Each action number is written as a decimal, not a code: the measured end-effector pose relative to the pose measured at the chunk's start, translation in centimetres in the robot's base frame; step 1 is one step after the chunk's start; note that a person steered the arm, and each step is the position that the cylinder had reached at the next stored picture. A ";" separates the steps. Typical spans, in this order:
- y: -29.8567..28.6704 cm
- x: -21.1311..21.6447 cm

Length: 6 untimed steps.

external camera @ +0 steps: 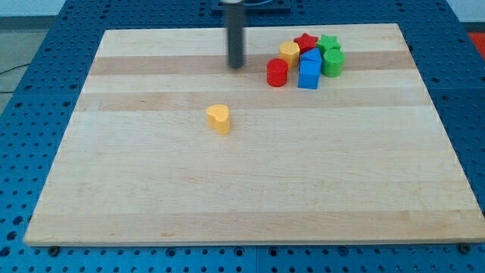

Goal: Move the yellow heart to the left of the red circle

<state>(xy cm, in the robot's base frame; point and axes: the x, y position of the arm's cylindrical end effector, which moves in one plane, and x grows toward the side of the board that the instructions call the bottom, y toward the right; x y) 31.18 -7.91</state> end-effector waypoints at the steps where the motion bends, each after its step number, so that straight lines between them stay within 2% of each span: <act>1: -10.1 9.0; 2: -11.0 18.7; 3: -7.0 20.8; 5: 1.3 15.1; 6: 3.5 11.2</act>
